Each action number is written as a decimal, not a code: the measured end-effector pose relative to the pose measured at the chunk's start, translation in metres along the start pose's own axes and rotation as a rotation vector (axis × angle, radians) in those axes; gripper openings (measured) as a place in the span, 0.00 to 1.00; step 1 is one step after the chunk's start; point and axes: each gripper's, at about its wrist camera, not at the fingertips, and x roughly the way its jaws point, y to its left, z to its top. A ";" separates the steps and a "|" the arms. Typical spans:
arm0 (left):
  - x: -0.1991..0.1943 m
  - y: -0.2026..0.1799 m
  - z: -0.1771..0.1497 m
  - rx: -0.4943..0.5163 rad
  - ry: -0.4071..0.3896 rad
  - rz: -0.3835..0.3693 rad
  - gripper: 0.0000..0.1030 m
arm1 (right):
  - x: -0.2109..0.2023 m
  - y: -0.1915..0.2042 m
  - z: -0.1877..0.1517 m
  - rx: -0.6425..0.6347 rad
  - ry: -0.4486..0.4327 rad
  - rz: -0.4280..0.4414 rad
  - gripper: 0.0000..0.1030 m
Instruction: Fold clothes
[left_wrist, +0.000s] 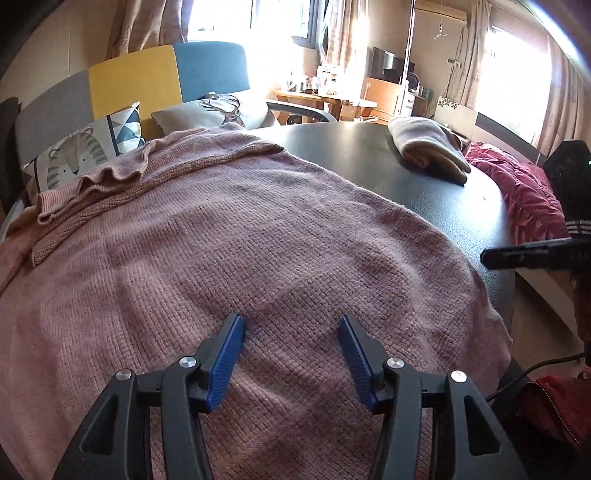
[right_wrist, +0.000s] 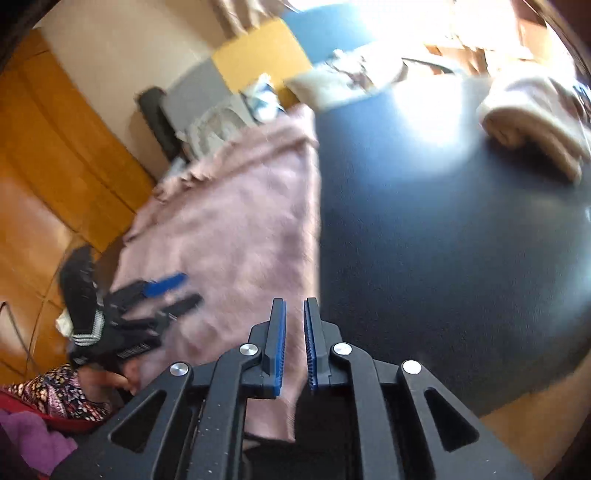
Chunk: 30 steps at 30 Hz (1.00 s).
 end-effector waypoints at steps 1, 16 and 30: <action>0.000 0.000 0.000 0.000 0.000 0.001 0.54 | 0.005 0.010 0.004 -0.043 0.007 0.028 0.10; -0.001 0.008 -0.003 -0.043 -0.008 -0.018 0.55 | 0.041 0.020 -0.032 -0.213 0.203 -0.083 0.09; -0.043 0.038 -0.019 -0.219 -0.022 0.059 0.56 | 0.111 0.108 -0.004 -0.429 0.221 -0.060 0.15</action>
